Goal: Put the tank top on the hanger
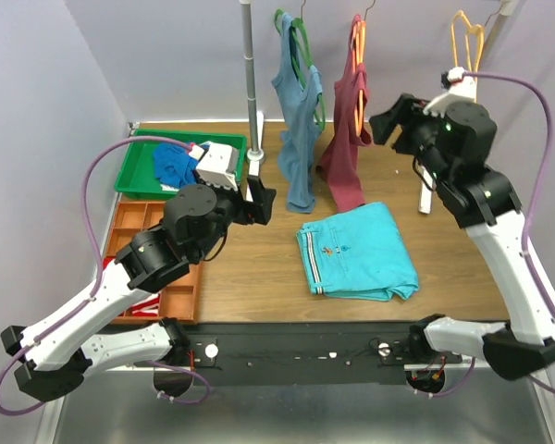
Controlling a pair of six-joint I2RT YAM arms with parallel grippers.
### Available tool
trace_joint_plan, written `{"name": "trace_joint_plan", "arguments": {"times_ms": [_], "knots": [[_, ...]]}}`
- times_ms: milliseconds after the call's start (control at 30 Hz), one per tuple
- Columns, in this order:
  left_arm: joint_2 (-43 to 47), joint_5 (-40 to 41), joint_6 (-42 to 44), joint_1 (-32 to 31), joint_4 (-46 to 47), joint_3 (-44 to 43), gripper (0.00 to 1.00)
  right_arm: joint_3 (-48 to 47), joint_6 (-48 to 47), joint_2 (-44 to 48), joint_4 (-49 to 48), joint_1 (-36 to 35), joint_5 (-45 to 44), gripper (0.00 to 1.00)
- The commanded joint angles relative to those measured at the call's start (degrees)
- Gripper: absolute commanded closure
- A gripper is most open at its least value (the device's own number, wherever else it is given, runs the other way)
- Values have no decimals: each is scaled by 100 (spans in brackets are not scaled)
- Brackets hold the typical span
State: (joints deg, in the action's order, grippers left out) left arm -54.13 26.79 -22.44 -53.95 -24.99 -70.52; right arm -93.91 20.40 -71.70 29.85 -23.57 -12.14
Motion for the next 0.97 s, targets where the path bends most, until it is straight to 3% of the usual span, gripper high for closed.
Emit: {"name": "trace_joint_plan", "arguments": {"times_ms": [0, 33, 167, 367, 600, 933], "knots": [[87, -174, -594, 34, 100, 520, 5, 1162, 630, 1016, -84, -16, 256, 16], [78, -200, -778, 34, 117, 618, 1, 1669, 710, 1192, -110, -24, 291, 16], [139, -305, -1235, 34, 398, 1294, 1, 2937, 1114, 2105, -285, -16, 502, 9], [78, -516, -1702, 34, 829, 2349, 1, 4712, 1686, 2775, -629, -25, 924, 1], [34, -218, -1966, 25, 1172, 3131, 1, 5575, 1879, 3153, -743, -24, 802, 0], [-45, 116, -2063, 25, 979, 3106, 1, 5585, 1827, 3277, -664, -24, 652, 0]]}}
